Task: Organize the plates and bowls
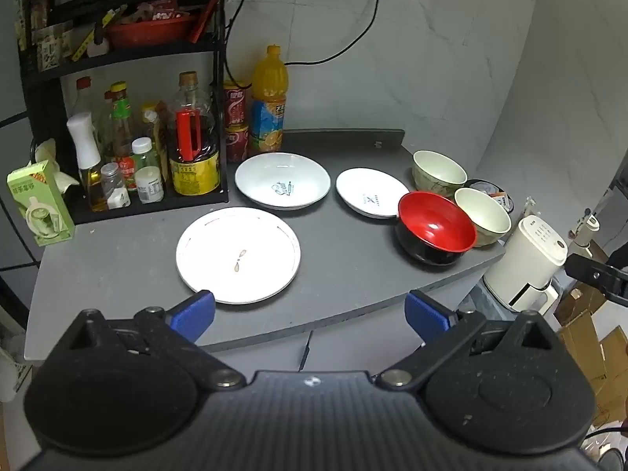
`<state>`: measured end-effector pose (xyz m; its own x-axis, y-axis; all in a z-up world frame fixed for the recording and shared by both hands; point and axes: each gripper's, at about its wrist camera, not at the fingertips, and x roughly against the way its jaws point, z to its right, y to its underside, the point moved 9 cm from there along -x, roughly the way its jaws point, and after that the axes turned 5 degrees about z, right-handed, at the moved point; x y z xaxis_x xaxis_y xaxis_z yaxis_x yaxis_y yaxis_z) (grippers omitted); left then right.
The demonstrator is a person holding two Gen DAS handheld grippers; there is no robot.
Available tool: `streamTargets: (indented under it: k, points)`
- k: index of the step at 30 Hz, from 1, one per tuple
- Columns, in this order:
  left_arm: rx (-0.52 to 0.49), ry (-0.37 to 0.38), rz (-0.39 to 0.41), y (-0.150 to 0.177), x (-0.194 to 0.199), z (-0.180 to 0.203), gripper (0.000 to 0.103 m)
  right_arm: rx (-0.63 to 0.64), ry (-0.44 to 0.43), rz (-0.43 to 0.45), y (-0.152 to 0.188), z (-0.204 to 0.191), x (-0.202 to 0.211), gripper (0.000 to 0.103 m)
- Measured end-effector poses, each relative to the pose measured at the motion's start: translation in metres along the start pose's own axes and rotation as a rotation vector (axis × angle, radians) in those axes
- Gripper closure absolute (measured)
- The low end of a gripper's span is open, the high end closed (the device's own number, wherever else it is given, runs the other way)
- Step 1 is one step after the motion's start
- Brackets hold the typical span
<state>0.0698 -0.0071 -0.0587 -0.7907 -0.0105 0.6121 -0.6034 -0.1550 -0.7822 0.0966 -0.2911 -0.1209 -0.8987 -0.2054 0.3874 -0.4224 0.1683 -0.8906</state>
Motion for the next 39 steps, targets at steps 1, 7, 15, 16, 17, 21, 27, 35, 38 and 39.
streamTargets:
  k: [1, 7, 15, 16, 17, 21, 27, 35, 38, 39]
  points:
    - [-0.001, -0.001, 0.001, 0.000, 0.000, 0.000, 0.001, -0.001, -0.001, 0.000, 0.001, 0.000, 0.000, 0.000]
    - [-0.001, -0.004, -0.002, -0.001, 0.000, 0.000, 0.001, 0.006, -0.002, -0.005, 0.003, 0.002, 0.001, 0.000]
    - [0.010, -0.010, -0.006, 0.004, 0.002, 0.002, 0.001, 0.014, 0.002, -0.015, 0.007, 0.009, 0.002, 0.000]
    - [0.012, -0.010, -0.006, 0.004, 0.002, 0.002, 0.001, 0.016, 0.001, -0.015, 0.007, 0.010, 0.002, 0.000]
    - [0.014, -0.010, -0.006, 0.004, 0.002, 0.002, 0.001, 0.018, 0.000, -0.012, 0.007, 0.010, 0.003, 0.000]
    - [0.009, -0.019, -0.001, 0.005, 0.001, 0.004, 0.001, 0.029, 0.002, -0.015, 0.006, 0.012, 0.002, 0.000]
    - [0.023, -0.013, -0.008, 0.004, -0.002, 0.004, 0.001, 0.034, -0.002, -0.022, 0.006, 0.013, 0.001, 0.000]
    - [0.027, -0.012, -0.017, 0.005, -0.008, 0.004, 0.001, 0.043, -0.018, -0.029, 0.004, 0.013, -0.005, 0.000]
    - [0.030, -0.012, -0.018, 0.004, -0.011, 0.002, 0.001, 0.049, -0.018, -0.028, 0.004, 0.012, -0.009, 0.000]
    - [0.029, -0.011, -0.018, 0.003, -0.011, 0.001, 0.001, 0.050, -0.016, -0.029, 0.004, 0.011, -0.010, 0.000]
